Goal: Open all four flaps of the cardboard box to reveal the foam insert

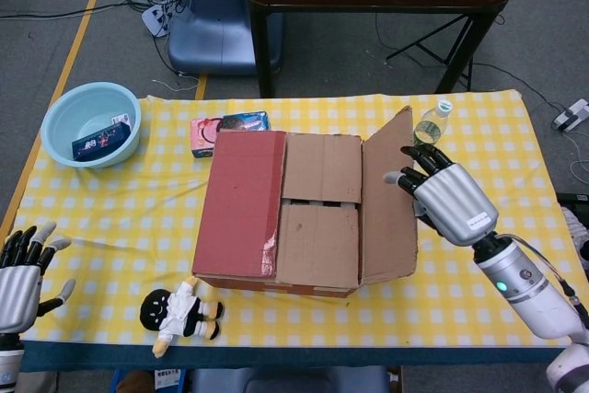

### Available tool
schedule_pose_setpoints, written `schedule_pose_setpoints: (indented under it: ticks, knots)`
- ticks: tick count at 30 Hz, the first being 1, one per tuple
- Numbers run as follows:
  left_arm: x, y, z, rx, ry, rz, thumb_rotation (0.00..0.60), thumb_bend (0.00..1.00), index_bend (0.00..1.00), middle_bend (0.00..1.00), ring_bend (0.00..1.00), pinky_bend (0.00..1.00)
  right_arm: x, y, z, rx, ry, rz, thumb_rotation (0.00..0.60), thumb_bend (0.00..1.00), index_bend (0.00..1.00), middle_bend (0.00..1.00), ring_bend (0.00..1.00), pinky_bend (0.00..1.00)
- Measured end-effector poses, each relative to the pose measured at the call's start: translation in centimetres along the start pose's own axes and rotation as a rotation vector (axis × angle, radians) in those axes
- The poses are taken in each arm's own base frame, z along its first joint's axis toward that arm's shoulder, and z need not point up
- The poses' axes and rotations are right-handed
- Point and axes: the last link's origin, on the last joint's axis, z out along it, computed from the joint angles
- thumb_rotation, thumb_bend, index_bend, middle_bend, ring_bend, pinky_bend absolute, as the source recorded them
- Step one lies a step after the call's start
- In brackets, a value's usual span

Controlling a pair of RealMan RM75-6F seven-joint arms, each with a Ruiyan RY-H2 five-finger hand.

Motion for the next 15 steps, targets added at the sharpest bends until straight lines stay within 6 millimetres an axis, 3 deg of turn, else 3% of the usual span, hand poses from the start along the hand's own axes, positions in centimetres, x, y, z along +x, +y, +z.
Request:
schedule_pose_setpoints:
  ticks: [8,12,13,15]
  knots:
    - [0.0,0.4,0.4,-0.027,-0.001,0.004,0.600,0.29,0.33,0.10,0.04,0.00,-1.7,1.9,-3.9,-0.105,-0.078,0.027,0.600,1.00,0.34,0.48,0.16,0.17]
    - [0.3,0.6,0.8,-0.048,0.002,0.019,0.600,0.29,0.33,0.10,0.04,0.00,-2.2,2.4,-4.9,-0.128,-0.082,0.036,0.600,1.00,0.34,0.44,0.16,0.17]
    - [0.4,0.6,0.9,-0.053,0.005,0.023,0.600,0.29,0.33,0.10,0.04,0.00,-2.4,2.5,-5.1,-0.131,-0.085,0.037,0.600,0.98,0.34,0.43,0.16,0.17]
    - [0.7,0.7,1.2,-0.066,0.014,0.032,0.600,0.29,0.33,0.10,0.04,0.00,-3.0,2.6,-5.7,-0.140,-0.096,0.038,0.600,0.83,0.34,0.41,0.16,0.17]
